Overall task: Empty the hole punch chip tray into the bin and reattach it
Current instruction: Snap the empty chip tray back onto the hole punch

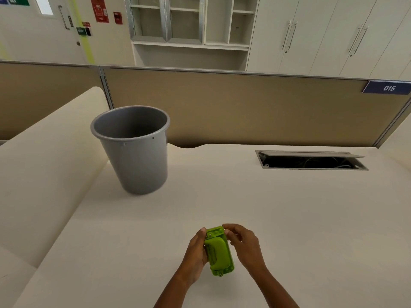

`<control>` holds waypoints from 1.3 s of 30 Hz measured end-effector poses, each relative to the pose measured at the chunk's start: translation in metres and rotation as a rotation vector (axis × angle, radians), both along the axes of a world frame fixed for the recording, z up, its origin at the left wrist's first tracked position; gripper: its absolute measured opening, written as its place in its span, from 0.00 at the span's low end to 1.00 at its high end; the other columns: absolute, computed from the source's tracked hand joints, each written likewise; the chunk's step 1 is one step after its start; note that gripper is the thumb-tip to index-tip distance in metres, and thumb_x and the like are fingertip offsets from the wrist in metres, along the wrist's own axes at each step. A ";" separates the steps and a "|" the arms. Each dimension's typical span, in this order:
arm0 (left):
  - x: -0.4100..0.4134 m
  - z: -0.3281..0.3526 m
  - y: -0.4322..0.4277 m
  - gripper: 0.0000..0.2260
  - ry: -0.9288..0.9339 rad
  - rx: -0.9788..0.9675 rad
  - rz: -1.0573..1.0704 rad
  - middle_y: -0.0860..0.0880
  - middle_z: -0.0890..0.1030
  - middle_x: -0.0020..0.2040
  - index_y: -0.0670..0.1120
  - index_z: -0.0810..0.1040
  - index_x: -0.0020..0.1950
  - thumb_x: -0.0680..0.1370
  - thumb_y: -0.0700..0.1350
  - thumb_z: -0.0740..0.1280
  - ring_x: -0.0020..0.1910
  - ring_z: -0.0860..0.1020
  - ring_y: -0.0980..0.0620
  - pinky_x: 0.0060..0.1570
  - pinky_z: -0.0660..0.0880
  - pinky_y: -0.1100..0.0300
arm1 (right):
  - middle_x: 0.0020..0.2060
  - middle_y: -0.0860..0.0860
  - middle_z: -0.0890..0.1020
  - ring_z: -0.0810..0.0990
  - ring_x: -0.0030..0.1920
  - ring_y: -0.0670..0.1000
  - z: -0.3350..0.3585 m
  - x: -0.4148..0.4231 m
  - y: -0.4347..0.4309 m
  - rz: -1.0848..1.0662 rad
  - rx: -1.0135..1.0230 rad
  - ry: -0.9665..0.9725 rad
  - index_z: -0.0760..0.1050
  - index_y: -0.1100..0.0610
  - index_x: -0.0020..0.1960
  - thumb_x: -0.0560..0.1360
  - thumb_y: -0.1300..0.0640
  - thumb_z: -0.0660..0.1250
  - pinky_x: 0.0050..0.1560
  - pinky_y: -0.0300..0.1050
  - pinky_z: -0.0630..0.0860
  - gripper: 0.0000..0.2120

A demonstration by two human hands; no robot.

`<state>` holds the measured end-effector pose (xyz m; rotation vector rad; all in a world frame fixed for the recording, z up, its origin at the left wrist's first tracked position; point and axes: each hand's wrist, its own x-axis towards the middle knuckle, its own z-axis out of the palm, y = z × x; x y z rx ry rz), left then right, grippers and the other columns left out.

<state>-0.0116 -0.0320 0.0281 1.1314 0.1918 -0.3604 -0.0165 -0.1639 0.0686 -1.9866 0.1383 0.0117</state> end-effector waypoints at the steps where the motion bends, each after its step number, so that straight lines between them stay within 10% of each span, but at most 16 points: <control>1: 0.000 0.000 -0.001 0.17 0.000 0.011 -0.005 0.45 0.83 0.41 0.42 0.77 0.52 0.81 0.48 0.51 0.38 0.82 0.51 0.36 0.80 0.58 | 0.42 0.48 0.82 0.79 0.40 0.43 -0.001 0.003 -0.001 -0.002 0.006 0.022 0.80 0.58 0.52 0.75 0.60 0.64 0.40 0.27 0.74 0.09; 9: 0.001 0.009 -0.001 0.14 -0.026 0.150 -0.050 0.44 0.77 0.41 0.44 0.74 0.46 0.82 0.46 0.51 0.40 0.76 0.50 0.42 0.74 0.57 | 0.43 0.60 0.83 0.80 0.47 0.55 0.000 0.017 -0.006 0.047 0.109 0.153 0.81 0.65 0.50 0.74 0.66 0.64 0.54 0.51 0.77 0.08; 16: 0.003 0.010 -0.006 0.15 0.010 0.223 -0.019 0.46 0.79 0.40 0.46 0.76 0.43 0.82 0.45 0.52 0.40 0.76 0.50 0.41 0.75 0.59 | 0.35 0.51 0.80 0.78 0.40 0.50 -0.003 0.023 -0.005 -0.011 0.070 0.136 0.81 0.65 0.45 0.72 0.67 0.65 0.39 0.36 0.74 0.06; 26: 0.021 0.017 0.003 0.13 0.206 0.050 0.298 0.43 0.77 0.38 0.43 0.74 0.40 0.81 0.44 0.54 0.37 0.76 0.47 0.36 0.74 0.56 | 0.39 0.57 0.80 0.79 0.40 0.50 -0.017 0.010 -0.011 0.053 0.326 0.397 0.78 0.68 0.54 0.75 0.66 0.63 0.41 0.37 0.77 0.10; 39: 0.021 0.019 0.003 0.14 0.192 0.034 0.344 0.44 0.76 0.37 0.45 0.73 0.38 0.81 0.43 0.55 0.37 0.75 0.48 0.38 0.74 0.56 | 0.31 0.55 0.79 0.77 0.32 0.50 -0.022 -0.001 -0.004 -0.033 0.279 0.359 0.80 0.65 0.41 0.72 0.72 0.63 0.35 0.35 0.77 0.08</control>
